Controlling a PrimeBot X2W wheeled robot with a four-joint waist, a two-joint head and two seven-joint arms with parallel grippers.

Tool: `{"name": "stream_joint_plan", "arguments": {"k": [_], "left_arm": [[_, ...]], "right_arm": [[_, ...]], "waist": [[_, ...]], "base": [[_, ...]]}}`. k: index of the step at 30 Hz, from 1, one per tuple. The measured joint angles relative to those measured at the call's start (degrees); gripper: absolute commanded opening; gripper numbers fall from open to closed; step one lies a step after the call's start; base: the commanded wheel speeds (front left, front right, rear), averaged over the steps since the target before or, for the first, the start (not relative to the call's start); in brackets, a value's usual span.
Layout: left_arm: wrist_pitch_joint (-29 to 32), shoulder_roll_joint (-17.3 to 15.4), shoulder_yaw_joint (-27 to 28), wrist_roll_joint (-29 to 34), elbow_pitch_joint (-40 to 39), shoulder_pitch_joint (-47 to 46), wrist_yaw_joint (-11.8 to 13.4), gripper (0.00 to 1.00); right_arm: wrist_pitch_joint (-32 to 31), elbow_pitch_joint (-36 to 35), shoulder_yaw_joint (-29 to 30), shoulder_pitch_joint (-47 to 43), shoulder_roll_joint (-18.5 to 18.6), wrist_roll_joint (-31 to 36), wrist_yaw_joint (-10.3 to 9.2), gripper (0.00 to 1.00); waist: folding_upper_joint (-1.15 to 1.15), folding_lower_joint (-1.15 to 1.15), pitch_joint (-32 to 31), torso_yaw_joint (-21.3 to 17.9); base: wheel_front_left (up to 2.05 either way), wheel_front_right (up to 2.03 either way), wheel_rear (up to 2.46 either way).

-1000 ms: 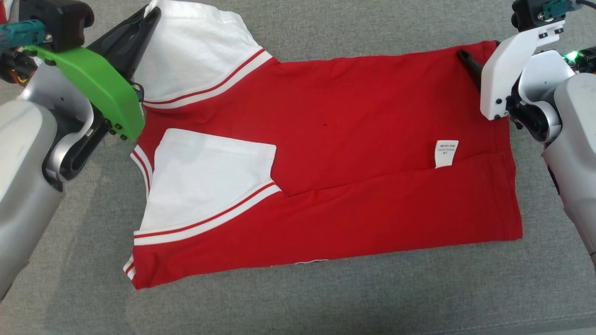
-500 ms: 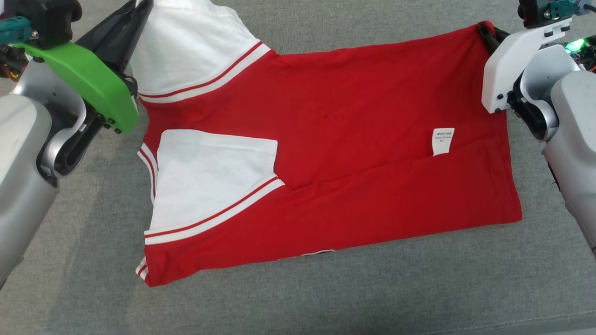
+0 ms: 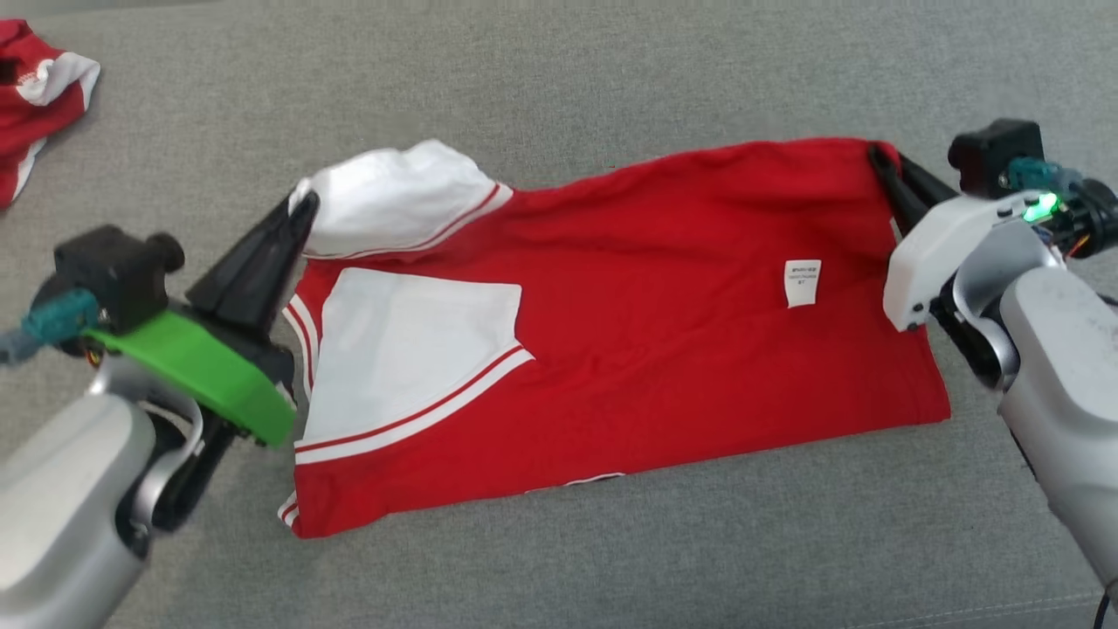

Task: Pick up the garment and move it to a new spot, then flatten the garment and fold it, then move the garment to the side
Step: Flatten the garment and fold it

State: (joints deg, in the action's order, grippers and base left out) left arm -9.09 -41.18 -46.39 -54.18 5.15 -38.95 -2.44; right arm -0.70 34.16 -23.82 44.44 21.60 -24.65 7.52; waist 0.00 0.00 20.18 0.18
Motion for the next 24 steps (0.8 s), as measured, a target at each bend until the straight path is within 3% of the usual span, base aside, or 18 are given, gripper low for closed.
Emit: {"name": "stream_joint_plan", "arguments": {"k": [5, 9, 16, 22, 24], "left_arm": [[-3.11, -0.88, -0.41, -0.97, -5.15, 9.19, 4.11, 0.00], [-4.37, 0.11, -0.36, -2.72, -6.45, 14.09, 5.44, 0.00], [-5.59, 3.26, 0.35, -4.28, -3.39, 19.83, 5.19, 0.00], [-5.70, 5.97, 1.90, -5.31, 1.81, 22.59, 3.09, 0.00], [-5.87, 6.78, 2.30, -5.44, 3.10, 23.26, 2.44, 0.00]], "right_arm": [[1.22, -4.30, 3.42, -7.89, -0.21, 0.26, 0.00, 0.00], [1.12, -7.25, 6.44, -13.01, -0.97, 1.04, 0.00, 0.00], [0.20, -10.37, 10.33, -19.31, -2.74, 3.42, 0.00, 0.00], [-0.20, -11.25, 12.57, -21.93, -4.26, 6.06, 0.00, 0.00], [-0.01, -11.24, 13.23, -22.67, -4.78, 6.55, 0.00, 0.36]], "waist": [[0.00, 0.00, -2.33, 0.24], [0.00, 0.00, -3.65, 0.60], [0.00, 0.00, -5.06, 0.70], [0.00, 0.00, -5.95, 0.20], [0.00, 0.00, -6.30, 0.08]], "base": [[0.00, 0.00, 0.00], [0.00, 0.00, 0.00], [0.00, 0.00, 0.00], [0.00, 0.00, 0.00], [0.00, 0.00, 0.00]]}}
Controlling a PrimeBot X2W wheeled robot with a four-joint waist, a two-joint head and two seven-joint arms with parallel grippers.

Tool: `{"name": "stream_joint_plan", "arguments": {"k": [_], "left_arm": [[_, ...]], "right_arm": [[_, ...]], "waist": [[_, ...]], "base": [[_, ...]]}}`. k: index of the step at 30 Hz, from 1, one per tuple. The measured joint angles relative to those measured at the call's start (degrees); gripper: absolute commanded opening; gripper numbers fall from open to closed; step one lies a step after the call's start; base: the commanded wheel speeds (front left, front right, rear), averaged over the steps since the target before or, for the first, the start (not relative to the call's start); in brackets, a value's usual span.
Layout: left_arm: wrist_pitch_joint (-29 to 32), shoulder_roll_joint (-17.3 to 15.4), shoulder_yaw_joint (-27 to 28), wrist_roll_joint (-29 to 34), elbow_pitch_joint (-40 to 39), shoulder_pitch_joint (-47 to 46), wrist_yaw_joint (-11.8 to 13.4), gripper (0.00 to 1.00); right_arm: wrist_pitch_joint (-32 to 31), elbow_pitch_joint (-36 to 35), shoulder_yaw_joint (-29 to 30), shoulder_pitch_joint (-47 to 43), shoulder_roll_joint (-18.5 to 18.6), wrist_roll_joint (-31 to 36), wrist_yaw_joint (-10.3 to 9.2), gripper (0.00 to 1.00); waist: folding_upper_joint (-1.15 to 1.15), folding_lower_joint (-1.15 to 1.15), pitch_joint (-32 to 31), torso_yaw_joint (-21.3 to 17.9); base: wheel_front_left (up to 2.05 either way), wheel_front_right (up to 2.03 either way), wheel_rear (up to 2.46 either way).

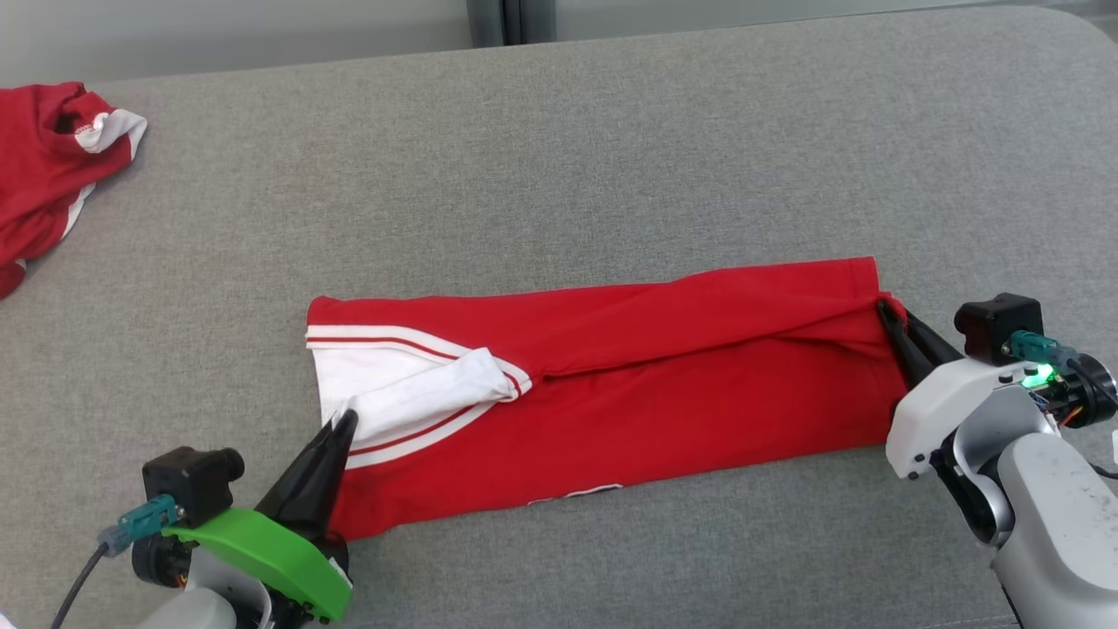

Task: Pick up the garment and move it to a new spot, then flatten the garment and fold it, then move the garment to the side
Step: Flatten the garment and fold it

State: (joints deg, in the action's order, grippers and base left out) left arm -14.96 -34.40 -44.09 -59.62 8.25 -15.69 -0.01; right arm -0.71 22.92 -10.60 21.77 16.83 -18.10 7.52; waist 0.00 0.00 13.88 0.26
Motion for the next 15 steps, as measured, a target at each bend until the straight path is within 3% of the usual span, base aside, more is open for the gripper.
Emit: {"name": "stream_joint_plan", "arguments": {"k": [1, 2, 3, 4, 15], "left_arm": [[0.00, 0.42, 0.33, -0.15, 0.60, 0.36, -0.09, 0.00], [-0.01, 0.93, 0.80, -0.14, 1.36, 0.91, -0.57, 0.25], [-0.01, 1.37, 1.34, -0.09, 1.78, 1.33, -0.79, 0.53], [-0.02, 1.96, 2.30, 0.20, 2.20, 1.90, -0.90, 1.00], [-0.16, 9.29, 17.08, 10.00, -0.76, 11.39, -0.94, 1.00]], "right_arm": [[0.21, 0.11, 0.46, -0.30, -0.27, 0.23, 0.00, 0.58], [0.58, 0.19, 1.15, -0.71, -0.66, 0.56, 0.00, 1.00], [0.83, 0.30, 1.63, -1.10, -0.97, 0.79, 0.01, 1.00], [1.20, 0.43, 2.42, -1.62, -1.41, 1.00, 0.00, 1.00], [4.38, -0.46, 11.39, -7.19, -5.53, 2.71, 0.00, 1.00]], "waist": [[0.00, 0.00, -0.18, -0.05], [0.00, 0.00, -0.44, -0.13], [0.00, 0.00, -0.64, -0.18], [0.00, 0.00, -0.90, -0.23], [0.00, 0.00, -3.99, -0.19]], "base": [[0.00, 0.00, 0.00], [0.00, 0.00, 0.00], [0.00, 0.00, 0.00], [0.00, 0.00, 0.00], [0.00, 0.00, 0.00]]}}
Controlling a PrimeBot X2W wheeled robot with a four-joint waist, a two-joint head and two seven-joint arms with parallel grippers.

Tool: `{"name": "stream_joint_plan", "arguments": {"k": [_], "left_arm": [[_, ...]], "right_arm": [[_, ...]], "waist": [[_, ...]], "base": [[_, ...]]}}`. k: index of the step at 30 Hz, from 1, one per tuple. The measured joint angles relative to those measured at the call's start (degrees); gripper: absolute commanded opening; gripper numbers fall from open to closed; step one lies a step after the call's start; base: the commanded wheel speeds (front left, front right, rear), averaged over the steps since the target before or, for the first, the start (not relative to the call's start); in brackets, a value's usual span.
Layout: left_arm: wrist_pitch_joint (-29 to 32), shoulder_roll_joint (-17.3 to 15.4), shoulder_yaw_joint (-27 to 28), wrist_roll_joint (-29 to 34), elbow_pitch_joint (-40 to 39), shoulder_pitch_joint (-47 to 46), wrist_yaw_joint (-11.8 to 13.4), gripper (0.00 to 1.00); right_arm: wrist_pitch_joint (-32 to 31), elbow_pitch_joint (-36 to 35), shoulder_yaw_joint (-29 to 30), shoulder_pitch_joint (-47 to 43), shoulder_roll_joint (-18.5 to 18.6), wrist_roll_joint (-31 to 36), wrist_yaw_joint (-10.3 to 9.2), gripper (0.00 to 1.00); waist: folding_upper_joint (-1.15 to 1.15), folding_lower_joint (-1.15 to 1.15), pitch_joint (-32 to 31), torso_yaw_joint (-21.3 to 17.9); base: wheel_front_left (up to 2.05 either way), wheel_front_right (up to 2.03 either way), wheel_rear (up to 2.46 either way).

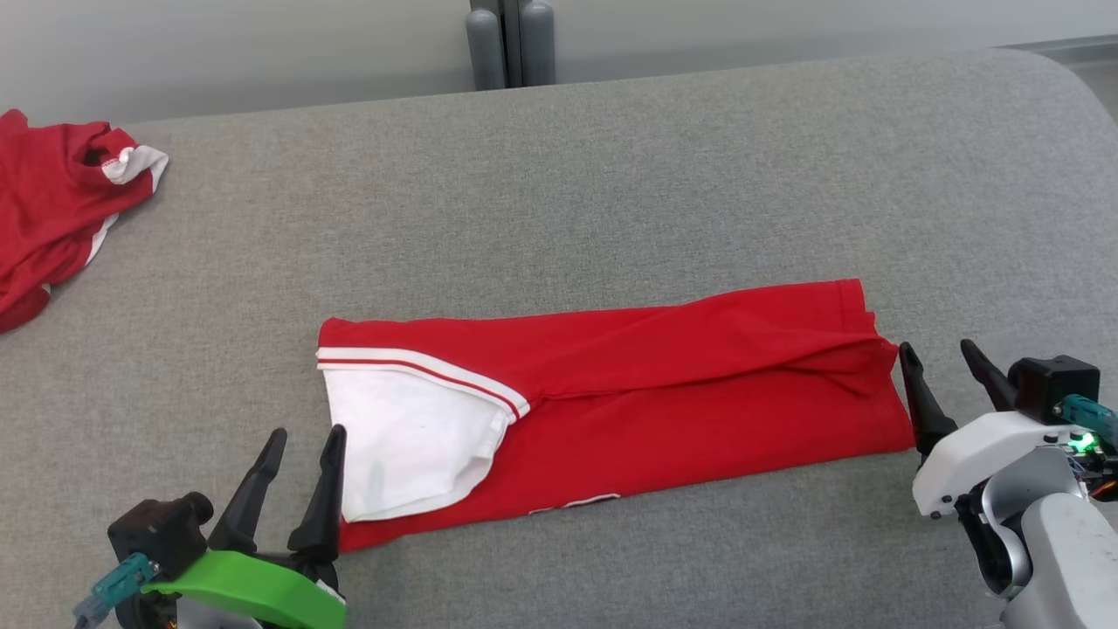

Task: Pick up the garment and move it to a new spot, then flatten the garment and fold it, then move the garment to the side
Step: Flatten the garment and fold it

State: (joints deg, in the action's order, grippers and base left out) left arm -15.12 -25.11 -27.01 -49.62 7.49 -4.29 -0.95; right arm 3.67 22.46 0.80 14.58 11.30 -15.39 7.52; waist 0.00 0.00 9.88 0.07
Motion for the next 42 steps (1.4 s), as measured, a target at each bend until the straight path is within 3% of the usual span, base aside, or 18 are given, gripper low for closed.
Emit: {"name": "stream_joint_plan", "arguments": {"k": [9, 15, 31, 32, 33, 35, 36, 42], "left_arm": [[0.00, 7.78, 7.35, 9.32, -2.43, 3.13, 0.66, 1.00], [0.00, 11.66, 9.50, 12.46, -1.30, 3.21, -1.04, 1.00], [0.00, 15.74, 13.39, 19.63, 0.80, 3.02, -3.71, 1.00], [0.00, 16.04, 13.44, 20.04, 0.78, 3.03, -3.87, 1.00], [0.00, 16.30, 13.49, 20.27, 0.79, 3.03, -4.05, 1.00], [0.00, 16.57, 13.68, 20.79, 0.96, 3.02, -4.28, 1.00], [0.00, 16.68, 13.78, 21.09, 1.02, 3.02, -4.42, 1.00], [0.00, 17.48, 14.66, 22.19, 0.80, 2.88, -4.95, 1.00]], "right_arm": [[-0.13, -1.57, 3.09, -0.56, -1.88, 3.09, 0.00, 1.00], [-1.64, 1.90, 2.86, 2.36, -3.09, 4.33, 0.00, 1.00], [-0.56, 15.30, 4.36, 4.92, -4.23, 11.50, 0.00, 1.00], [-0.22, 15.62, 4.31, 4.96, -4.42, 12.25, -0.01, 0.89], [-0.09, 15.95, 4.32, 5.08, -4.63, 13.08, -0.03, 0.47], [0.32, 16.57, 4.38, 5.45, -5.06, 14.05, -0.05, 0.25], [0.49, 16.89, 4.44, 5.71, -5.28, 14.38, -0.04, 0.03], [1.67, 18.01, 5.93, 7.65, -6.55, 16.28, 0.03, 0.00]], "waist": [[0.00, 0.00, -1.46, 1.20], [0.00, 0.00, -1.32, 2.63], [0.00, 0.00, 0.31, 5.87], [0.00, 0.00, 0.32, 5.79], [0.00, 0.00, 0.32, 5.69], [0.00, 0.00, 0.34, 5.43], [0.00, 0.00, 0.33, 5.26], [0.00, 0.00, 0.14, 3.92]], "base": [[0.00, 0.00, 0.00], [0.00, 0.00, 0.00], [0.00, 0.00, 0.00], [0.00, 0.00, 0.00], [0.00, 0.00, 0.00], [0.00, 0.00, 0.00], [0.00, 0.00, 0.00], [0.00, 0.00, 0.00]]}}
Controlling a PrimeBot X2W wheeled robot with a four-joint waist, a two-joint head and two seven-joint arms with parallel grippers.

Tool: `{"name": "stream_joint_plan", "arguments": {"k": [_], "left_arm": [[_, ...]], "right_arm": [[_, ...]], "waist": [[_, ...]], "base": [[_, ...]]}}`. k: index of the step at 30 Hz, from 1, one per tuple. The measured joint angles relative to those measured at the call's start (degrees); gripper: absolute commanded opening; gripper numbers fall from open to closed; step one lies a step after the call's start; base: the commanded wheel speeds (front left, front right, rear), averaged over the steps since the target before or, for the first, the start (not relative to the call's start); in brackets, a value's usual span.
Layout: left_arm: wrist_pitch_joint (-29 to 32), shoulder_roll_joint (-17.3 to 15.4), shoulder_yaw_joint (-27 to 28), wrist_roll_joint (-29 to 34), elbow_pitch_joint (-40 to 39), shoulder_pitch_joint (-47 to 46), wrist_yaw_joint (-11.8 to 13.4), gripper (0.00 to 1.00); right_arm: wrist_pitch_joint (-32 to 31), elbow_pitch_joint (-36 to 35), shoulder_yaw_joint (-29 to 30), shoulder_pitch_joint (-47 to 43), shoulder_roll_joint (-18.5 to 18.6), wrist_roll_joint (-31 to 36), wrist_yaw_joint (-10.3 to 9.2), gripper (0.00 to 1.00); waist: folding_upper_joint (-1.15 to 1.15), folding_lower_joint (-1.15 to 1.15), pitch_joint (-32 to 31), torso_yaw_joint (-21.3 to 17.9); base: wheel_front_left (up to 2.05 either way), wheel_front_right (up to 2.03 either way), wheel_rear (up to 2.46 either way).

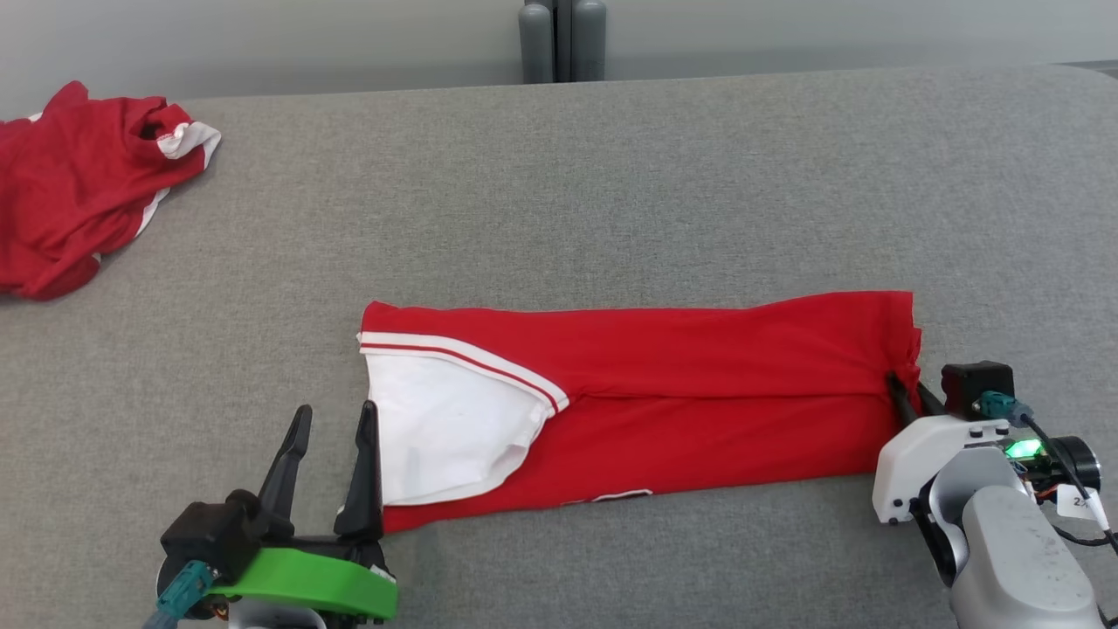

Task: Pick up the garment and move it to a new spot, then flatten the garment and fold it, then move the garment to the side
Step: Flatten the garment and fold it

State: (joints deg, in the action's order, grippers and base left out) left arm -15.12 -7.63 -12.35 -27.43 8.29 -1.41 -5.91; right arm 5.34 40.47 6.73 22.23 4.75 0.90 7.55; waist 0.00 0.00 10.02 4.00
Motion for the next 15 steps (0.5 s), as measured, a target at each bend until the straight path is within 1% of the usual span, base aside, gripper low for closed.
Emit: {"name": "stream_joint_plan", "arguments": {"k": [3, 11, 15], "left_arm": [[0.00, 0.33, 0.47, 0.92, -0.11, -0.13, -0.15, 1.00], [0.00, 1.03, 1.31, 2.36, 0.81, -0.42, -0.63, 1.00], [0.00, 1.34, 1.55, 2.54, 1.35, -0.49, -0.73, 1.00]], "right_arm": [[0.03, 0.14, 1.29, 1.05, 0.77, 0.29, 0.00, 0.00], [-1.43, -1.87, 6.35, 1.53, 6.48, -1.09, -0.01, 0.00], [-2.61, -4.33, 8.39, 0.79, 7.15, -2.55, -0.01, 0.00]], "waist": [[0.00, 0.00, -0.16, -0.79], [0.00, 0.00, -0.90, -2.82], [0.00, 0.00, -1.25, -3.59]], "base": [[0.00, 0.00, 0.00], [0.00, 0.00, 0.00], [0.00, 0.00, 0.00]]}}
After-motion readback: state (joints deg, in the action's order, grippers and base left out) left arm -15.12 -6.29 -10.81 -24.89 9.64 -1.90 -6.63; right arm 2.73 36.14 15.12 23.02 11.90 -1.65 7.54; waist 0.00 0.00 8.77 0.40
